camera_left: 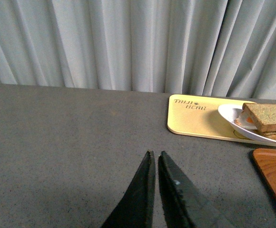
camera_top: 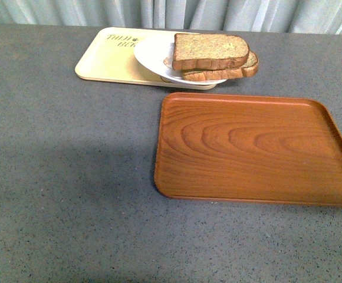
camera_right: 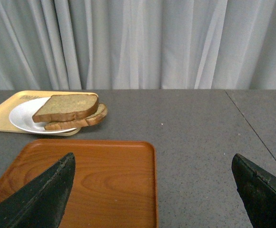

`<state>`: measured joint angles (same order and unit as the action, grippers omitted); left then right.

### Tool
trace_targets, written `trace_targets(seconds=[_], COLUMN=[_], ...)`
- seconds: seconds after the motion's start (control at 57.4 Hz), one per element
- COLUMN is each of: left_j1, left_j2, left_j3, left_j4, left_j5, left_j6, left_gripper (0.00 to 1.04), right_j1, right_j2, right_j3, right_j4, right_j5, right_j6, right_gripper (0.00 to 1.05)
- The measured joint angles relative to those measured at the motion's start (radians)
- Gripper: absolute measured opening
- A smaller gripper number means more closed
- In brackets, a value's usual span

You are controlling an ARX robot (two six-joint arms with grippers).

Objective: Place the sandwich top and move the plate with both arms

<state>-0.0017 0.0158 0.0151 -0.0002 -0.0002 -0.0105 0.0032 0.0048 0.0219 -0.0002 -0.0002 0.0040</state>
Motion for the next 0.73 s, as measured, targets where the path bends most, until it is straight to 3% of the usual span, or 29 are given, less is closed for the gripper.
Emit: trace_targets(seconds=[0.192,0.314,0.418,0.732], left_j1=[0.000,0.000,0.000,0.000], left_j2=[0.000,0.000,0.000,0.000], left_j3=[0.000,0.000,0.000,0.000], left_j4=[0.000,0.000,0.000,0.000], left_j5=[0.000,0.000,0.000,0.000], left_j6=[0.000,0.000,0.000,0.002], left_gripper=[0.53,0.71,0.96,0.96], right_j1=[0.000,0.000,0.000,0.000], right_j2=[0.000,0.000,0.000,0.000], right_j3=[0.000,0.000,0.000,0.000], right_j4=[0.000,0.000,0.000,0.000], right_j5=[0.000,0.000,0.000,0.000], right_j6=[0.000,0.000,0.000,0.000], right_gripper=[0.96,0.96,0.96,0.96])
